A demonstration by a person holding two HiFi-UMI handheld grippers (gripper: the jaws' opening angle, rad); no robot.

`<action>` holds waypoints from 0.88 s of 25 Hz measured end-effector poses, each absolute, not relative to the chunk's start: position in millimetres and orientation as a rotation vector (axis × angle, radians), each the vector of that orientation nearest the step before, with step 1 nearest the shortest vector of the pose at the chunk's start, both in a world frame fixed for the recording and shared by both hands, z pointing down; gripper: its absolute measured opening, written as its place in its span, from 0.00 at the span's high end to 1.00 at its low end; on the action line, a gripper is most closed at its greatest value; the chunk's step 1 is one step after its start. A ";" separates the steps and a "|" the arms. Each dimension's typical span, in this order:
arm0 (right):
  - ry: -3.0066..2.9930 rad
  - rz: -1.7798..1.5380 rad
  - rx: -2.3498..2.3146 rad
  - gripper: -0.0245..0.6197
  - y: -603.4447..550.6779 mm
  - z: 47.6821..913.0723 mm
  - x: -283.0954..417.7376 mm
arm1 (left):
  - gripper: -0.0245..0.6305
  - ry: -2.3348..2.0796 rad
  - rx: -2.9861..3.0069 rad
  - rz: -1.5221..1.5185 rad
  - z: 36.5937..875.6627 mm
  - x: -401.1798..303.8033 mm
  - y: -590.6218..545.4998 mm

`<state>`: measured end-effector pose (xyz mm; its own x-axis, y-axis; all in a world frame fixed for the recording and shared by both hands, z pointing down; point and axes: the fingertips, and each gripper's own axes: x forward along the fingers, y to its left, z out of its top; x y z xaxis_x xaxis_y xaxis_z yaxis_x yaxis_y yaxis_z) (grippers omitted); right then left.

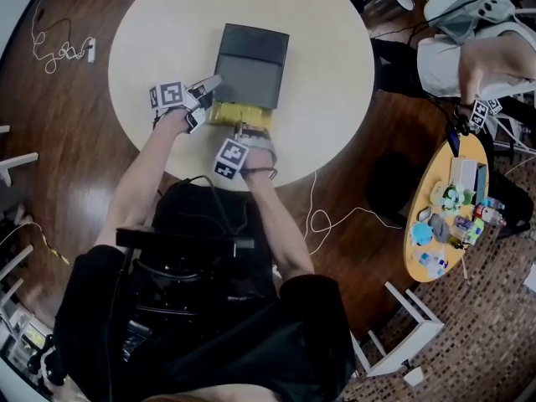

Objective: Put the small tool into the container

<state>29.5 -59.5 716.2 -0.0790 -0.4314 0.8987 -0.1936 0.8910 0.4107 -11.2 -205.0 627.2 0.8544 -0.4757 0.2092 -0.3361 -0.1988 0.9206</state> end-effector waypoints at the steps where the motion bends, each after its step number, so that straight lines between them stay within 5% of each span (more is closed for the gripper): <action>1: -1.662 -0.208 0.493 0.88 -61.2 716.2 28.8 | 0.92 -0.616 1.808 -0.141 627.4 -11.8 -205.1; 22: -1.633 -0.260 0.557 0.90 -98.5 715.4 31.9 | 0.92 -0.644 1.810 -0.122 629.1 -12.8 -206.1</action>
<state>31.9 -98.5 715.4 -0.0537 -0.4968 0.8662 -0.2038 0.8546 0.4776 -12.8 -206.1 629.1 0.8437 -0.4835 0.2333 -0.3643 -0.1965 0.9103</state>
